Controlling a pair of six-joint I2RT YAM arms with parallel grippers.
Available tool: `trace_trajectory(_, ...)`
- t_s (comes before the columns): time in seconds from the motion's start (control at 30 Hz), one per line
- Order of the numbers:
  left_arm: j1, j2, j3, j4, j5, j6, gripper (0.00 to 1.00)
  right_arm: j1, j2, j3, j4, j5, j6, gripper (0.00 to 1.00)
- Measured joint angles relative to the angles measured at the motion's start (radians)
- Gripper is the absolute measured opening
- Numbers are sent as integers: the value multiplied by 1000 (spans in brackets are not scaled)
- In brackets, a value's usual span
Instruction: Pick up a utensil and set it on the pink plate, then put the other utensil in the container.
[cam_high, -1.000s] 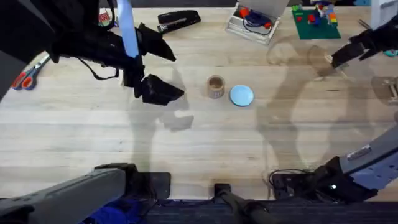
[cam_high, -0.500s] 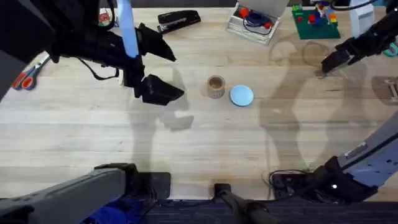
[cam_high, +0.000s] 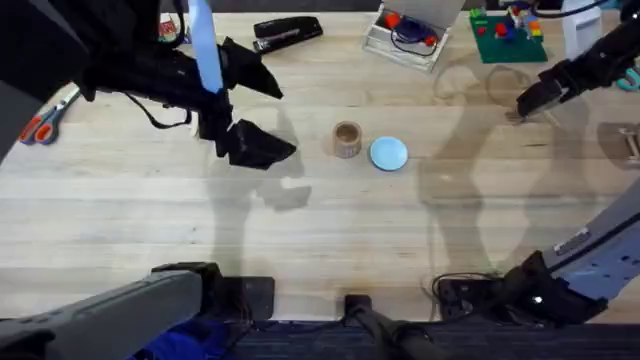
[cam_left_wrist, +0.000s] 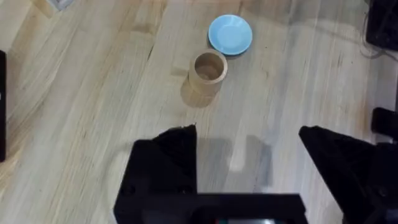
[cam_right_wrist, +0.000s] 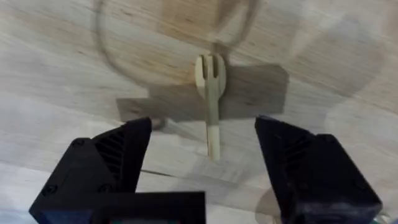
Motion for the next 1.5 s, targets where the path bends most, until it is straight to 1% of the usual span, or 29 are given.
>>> trace_trajectory(0.13, 0, 0, 0, 0, 0, 0, 995, -2, 30, 11, -6, -7, 0, 995)
trace_trajectory(0.57, 0, 0, 0, 0, 0, 0, 995, -4, 46, 32, -22, -14, 0, 995)
trace_trajectory(0.63, 0, 0, 0, 0, 0, 0, 995, -4, 46, 32, -24, -14, 0, 980)
trace_trajectory(0.7, 0, 0, 0, 0, 0, 0, 995, -4, 46, 32, -25, -14, 0, 880)
trace_trajectory(0.77, 0, 0, 0, 0, 0, 0, 995, -4, 46, 32, -26, -14, 0, 722)
trace_trajectory(0.8, 0, 0, 0, 0, 0, 0, 995, -4, 46, 32, -25, -14, 1, 604)
trace_trajectory(0.9, 0, 0, 0, 0, 0, 0, 995, -4, 47, 33, -25, -15, -4, 192)
trace_trajectory(0.93, 0, 0, 0, 0, 0, 0, 995, -4, 46, 33, -25, -15, -2, 76)
trace_trajectory(0.97, 0, 0, 0, 0, 0, 0, 995, -3, 47, 35, -25, -17, -3, 44)
trace_trajectory(1.0, 0, 0, 0, 0, 0, 0, 995, -3, 47, 36, -26, -18, -4, 37)
trace_trajectory(1.5, 0, 0, 0, 0, 0, 0, 993, -4, 48, 41, -75, -24, 9, 29)
